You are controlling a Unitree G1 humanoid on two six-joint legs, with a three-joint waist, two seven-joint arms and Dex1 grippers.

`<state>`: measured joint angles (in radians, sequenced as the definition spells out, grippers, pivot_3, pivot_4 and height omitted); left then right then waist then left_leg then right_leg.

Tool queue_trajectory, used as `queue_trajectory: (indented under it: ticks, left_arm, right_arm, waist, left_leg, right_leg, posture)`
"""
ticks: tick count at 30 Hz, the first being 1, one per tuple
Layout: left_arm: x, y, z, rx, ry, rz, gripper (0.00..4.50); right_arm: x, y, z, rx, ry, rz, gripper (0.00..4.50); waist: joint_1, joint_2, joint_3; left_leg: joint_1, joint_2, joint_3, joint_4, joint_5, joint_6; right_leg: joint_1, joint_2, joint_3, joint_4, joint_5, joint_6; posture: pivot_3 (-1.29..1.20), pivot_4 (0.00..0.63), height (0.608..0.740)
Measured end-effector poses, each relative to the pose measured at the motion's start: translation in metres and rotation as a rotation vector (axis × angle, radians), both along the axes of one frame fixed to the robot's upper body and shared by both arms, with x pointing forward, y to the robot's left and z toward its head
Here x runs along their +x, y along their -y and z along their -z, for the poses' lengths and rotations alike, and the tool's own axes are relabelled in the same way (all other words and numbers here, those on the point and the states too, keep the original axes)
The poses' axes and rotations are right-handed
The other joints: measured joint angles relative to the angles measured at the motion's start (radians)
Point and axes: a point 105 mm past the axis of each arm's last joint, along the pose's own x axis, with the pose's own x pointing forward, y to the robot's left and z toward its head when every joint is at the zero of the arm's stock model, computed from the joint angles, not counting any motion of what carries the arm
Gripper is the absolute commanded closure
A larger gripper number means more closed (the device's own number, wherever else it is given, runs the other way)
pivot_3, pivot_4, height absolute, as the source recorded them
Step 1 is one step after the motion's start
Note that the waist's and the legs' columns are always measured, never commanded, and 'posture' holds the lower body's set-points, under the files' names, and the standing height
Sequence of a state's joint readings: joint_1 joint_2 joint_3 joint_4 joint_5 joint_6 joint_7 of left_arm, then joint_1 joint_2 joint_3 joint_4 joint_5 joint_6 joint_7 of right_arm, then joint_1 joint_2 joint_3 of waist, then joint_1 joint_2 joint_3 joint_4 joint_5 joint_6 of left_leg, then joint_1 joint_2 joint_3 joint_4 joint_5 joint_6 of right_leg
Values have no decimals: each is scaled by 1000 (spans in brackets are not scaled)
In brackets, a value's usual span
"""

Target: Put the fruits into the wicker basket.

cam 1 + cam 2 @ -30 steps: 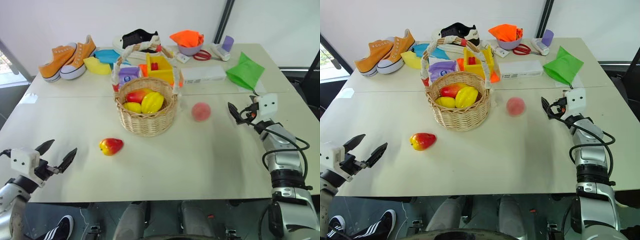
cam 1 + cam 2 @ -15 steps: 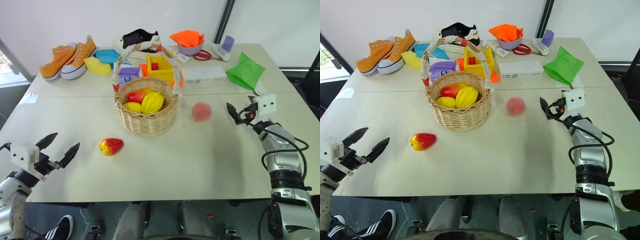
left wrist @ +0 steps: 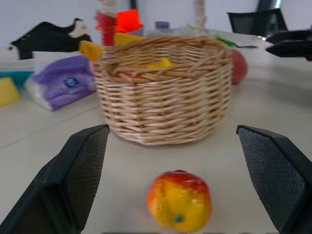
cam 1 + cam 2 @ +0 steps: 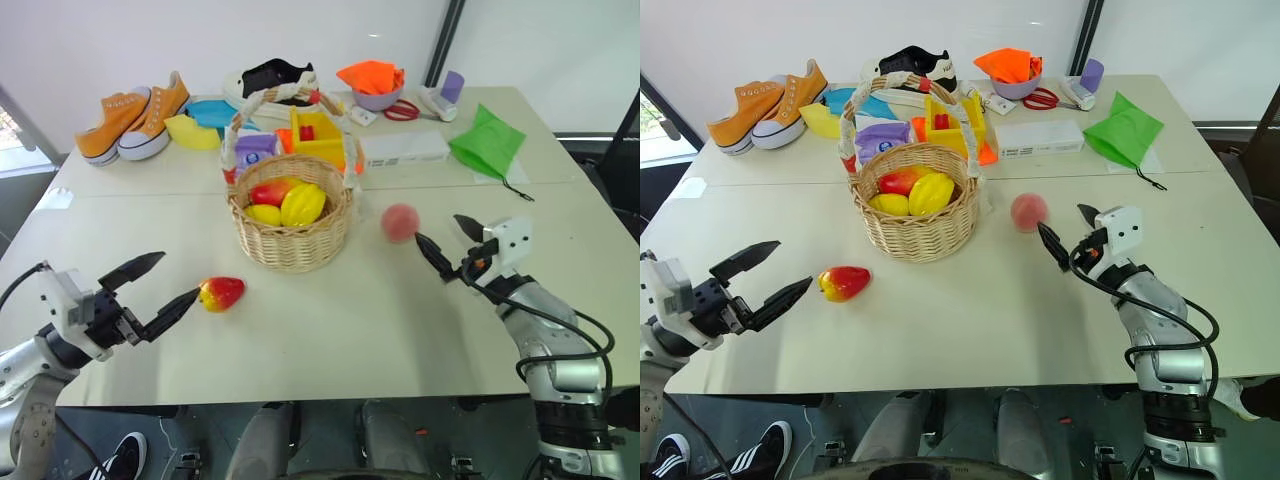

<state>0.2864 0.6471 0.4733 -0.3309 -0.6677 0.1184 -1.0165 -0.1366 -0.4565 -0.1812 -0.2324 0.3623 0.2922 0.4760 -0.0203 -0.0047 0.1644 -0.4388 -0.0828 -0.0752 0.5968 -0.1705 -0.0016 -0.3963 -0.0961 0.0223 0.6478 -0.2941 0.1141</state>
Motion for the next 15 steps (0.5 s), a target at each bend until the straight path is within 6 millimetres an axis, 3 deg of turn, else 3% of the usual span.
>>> queue_trajectory:
  ticks: [10, 15]
  left_arm:
    - [-10, 12, 10, 21, -59, 105, 0]
    - [-12, 17, 13, 16, -61, 122, 0]
  right_arm:
    - [31, -27, -11, -102, -101, 20, 39]
    - [42, -30, -8, -171, -202, 37, 39]
  waist:
    - [8, 0, 0]
    - [7, 0, 0]
  left_leg:
    - [-2, 0, 0, 0, 0, 0]
    - [-2, 0, 0, 0, 1, 1]
  right_leg:
    - [-5, 0, 0, -1, 0, 0]
    - [-6, 0, 0, -1, 0, 0]
  posture:
    - [0, 150, 740]
    - [0, 150, 740]
